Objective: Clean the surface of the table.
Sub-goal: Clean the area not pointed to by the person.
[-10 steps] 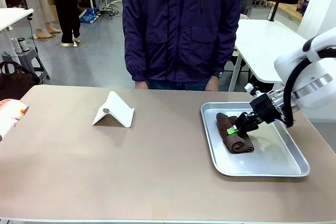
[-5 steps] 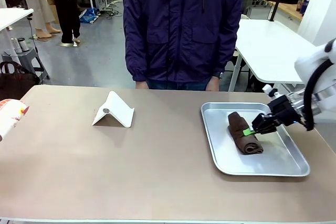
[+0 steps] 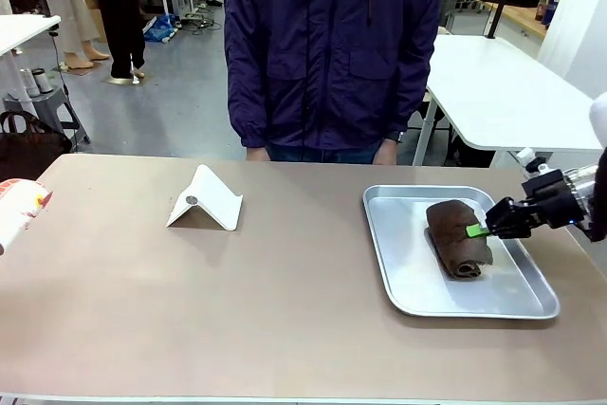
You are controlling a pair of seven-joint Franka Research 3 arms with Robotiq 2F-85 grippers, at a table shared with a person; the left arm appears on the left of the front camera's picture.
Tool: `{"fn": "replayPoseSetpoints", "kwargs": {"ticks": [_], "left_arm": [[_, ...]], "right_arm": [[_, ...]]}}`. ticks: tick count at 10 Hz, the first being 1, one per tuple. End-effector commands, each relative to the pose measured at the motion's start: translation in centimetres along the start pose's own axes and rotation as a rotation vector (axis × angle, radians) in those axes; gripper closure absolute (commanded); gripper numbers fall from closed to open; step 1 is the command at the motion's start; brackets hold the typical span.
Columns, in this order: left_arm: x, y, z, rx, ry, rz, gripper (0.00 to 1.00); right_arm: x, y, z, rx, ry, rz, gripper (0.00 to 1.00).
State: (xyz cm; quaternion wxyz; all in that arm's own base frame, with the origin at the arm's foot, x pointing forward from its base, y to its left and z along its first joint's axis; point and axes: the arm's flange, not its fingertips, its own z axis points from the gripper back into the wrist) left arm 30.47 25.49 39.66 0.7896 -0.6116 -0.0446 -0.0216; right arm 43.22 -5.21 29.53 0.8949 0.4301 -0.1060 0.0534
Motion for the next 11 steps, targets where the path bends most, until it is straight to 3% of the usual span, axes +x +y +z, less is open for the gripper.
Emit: {"fn": "replayPoseSetpoints", "kwargs": {"ticks": [1,5,8,11], "left_arm": [[0.2,-0.4,0.1,-0.016,-0.017,0.000,0.78],[0.2,-0.4,0.1,-0.016,-0.017,0.000,0.78],[0.2,-0.4,0.1,-0.016,-0.017,0.000,0.78],[0.2,-0.4,0.1,-0.016,-0.017,0.000,0.78]], "right_arm": [[-1.3,0.3,1.5,0.161,-0.100,0.048,1.00],[-3.4,1.5,5.2,0.614,-0.306,0.103,1.00],[-4.1,1.2,6.9,1.001,-0.281,0.120,1.00],[-5.8,1.5,9.0,1.049,-0.264,0.197,1.00]]}}
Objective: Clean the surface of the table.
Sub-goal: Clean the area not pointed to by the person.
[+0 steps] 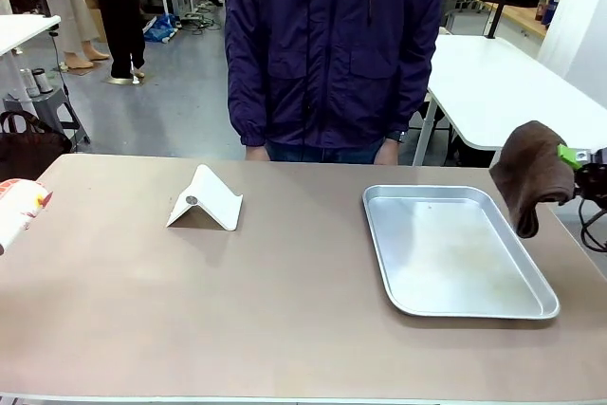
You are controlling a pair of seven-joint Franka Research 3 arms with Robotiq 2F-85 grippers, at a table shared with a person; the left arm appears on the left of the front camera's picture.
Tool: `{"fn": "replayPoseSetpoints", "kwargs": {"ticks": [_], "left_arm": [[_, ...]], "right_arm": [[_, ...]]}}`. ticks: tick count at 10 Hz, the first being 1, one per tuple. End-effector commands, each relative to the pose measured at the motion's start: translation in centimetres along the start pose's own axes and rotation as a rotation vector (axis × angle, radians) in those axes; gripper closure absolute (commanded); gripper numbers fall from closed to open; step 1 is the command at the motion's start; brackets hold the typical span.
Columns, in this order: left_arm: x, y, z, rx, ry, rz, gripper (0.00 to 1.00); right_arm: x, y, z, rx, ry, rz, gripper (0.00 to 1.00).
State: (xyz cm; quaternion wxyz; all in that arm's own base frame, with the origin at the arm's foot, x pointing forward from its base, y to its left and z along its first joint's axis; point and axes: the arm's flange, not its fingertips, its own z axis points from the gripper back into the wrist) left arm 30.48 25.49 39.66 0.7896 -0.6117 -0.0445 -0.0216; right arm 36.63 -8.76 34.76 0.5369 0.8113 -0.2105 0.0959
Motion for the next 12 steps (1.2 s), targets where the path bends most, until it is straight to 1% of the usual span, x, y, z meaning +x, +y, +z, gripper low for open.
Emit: {"fn": "replayPoseSetpoints", "kwargs": {"ticks": [1,2,3,4,12], "left_arm": [[0.2,-0.4,0.1,-0.015,-0.017,0.000,0.78],[0.2,-0.4,0.1,-0.015,-0.017,0.000,0.78],[0.2,-0.4,0.1,-0.015,-0.017,0.000,0.78],[0.2,-0.4,0.1,-0.015,-0.017,0.000,0.78],[0.2,-0.4,0.1,-0.015,-0.017,0.000,0.78]], "right_arm": [[-0.2,1.8,2.7,0.082,0.094,0.048,1.00],[-0.4,2.0,2.9,0.054,0.082,0.069,1.00],[-0.6,1.8,2.7,-0.007,0.068,0.077,1.00],[-0.3,0.0,-2.2,0.021,0.056,0.017,1.00],[-0.3,0.0,-2.2,0.021,0.056,0.017,1.00]]}}
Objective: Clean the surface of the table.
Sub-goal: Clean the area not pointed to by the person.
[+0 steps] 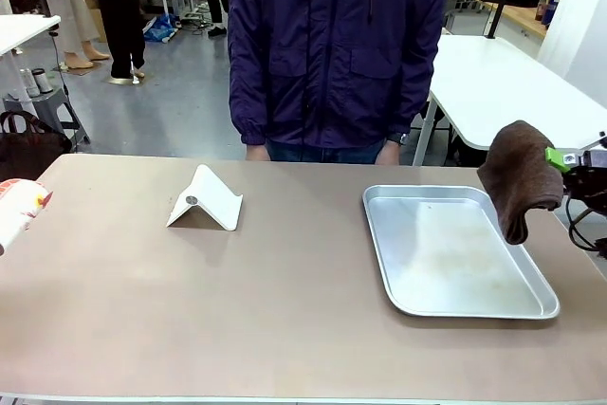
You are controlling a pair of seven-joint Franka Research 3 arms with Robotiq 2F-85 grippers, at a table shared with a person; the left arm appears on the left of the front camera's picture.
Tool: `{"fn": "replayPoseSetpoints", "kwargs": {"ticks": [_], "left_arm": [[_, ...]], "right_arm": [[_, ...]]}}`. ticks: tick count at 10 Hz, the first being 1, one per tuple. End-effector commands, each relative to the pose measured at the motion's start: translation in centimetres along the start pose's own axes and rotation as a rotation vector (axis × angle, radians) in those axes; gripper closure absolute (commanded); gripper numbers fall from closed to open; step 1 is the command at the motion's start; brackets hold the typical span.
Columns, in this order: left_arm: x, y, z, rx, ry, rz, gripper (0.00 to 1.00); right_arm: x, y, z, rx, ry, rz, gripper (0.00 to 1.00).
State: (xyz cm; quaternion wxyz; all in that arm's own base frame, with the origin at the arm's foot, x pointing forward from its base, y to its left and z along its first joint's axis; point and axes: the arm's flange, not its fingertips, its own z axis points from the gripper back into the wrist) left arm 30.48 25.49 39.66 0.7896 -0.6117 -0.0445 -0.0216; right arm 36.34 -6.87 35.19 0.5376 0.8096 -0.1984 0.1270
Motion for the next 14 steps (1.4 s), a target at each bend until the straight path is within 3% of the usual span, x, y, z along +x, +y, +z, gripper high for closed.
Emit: {"fn": "replayPoseSetpoints", "kwargs": {"ticks": [1,5,6,9,14], "left_arm": [[0.2,-0.4,0.1,-0.015,-0.017,0.000,0.78],[0.2,-0.4,0.1,-0.015,-0.017,0.000,0.78],[0.2,-0.4,0.1,-0.015,-0.017,0.000,0.78],[0.2,-0.4,0.1,-0.015,-0.017,0.000,0.78],[0.2,-0.4,0.1,-0.015,-0.017,0.000,0.78]], "right_arm": [[0.3,0.1,-0.3,0.008,-0.008,0.003,1.00],[0.3,0.1,-0.3,0.008,-0.008,0.003,1.00],[0.0,0.0,0.0,0.000,0.000,0.000,0.93],[5.1,-2.6,-1.1,-0.211,0.109,0.011,0.93],[12.1,-6.2,-2.7,-0.671,0.314,0.052,0.93]]}}
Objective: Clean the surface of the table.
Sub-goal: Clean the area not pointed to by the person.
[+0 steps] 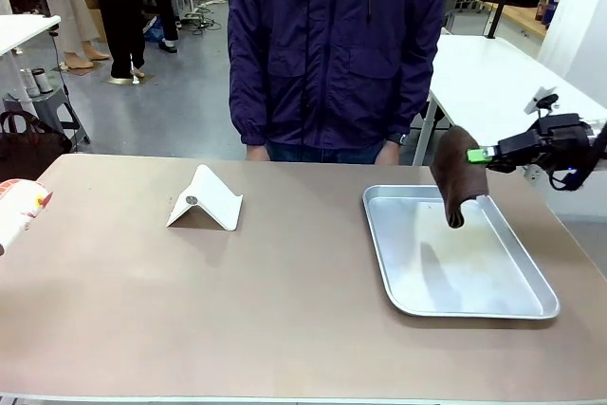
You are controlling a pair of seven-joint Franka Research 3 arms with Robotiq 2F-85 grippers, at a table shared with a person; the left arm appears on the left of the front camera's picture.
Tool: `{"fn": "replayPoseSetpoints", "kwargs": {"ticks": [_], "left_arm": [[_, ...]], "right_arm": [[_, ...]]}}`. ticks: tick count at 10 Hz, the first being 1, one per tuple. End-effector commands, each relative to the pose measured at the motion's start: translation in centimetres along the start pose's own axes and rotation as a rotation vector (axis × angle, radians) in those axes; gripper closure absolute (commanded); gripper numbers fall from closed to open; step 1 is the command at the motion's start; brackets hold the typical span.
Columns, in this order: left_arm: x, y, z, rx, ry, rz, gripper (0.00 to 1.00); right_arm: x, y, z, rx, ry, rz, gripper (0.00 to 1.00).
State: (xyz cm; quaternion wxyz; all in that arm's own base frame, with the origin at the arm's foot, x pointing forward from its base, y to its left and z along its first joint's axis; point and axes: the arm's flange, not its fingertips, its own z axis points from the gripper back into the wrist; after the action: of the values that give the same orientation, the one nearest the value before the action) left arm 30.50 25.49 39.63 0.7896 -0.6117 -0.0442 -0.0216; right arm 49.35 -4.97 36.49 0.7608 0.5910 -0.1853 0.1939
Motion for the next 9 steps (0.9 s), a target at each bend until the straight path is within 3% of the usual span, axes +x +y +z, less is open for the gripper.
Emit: {"fn": "replayPoseSetpoints", "kwargs": {"ticks": [1,5,6,7,8,9], "left_arm": [[0.2,-0.4,0.1,-0.015,-0.017,0.000,0.78],[0.2,-0.4,0.1,-0.015,-0.017,0.000,0.78],[0.2,-0.4,0.1,-0.015,-0.017,0.000,0.78],[0.2,-0.4,0.1,-0.015,-0.017,0.000,0.78],[0.2,-0.4,0.1,-0.015,-0.017,0.000,0.78],[0.2,-0.4,0.1,-0.015,-0.017,0.000,0.78]], "right_arm": [[1.4,-1.3,-1.4,-0.151,0.129,-0.031,0.93],[2.8,-1.4,-0.3,-0.393,0.168,-0.023,0.93],[2.5,-0.2,0.5,-0.242,0.057,-0.002,0.93],[2.4,-2.7,-0.9,-0.333,0.156,-0.002,0.93],[2.7,-2.1,-0.1,-0.326,0.133,0.000,0.93],[2.5,-1.6,1.0,-0.430,0.101,-0.006,0.93]]}}
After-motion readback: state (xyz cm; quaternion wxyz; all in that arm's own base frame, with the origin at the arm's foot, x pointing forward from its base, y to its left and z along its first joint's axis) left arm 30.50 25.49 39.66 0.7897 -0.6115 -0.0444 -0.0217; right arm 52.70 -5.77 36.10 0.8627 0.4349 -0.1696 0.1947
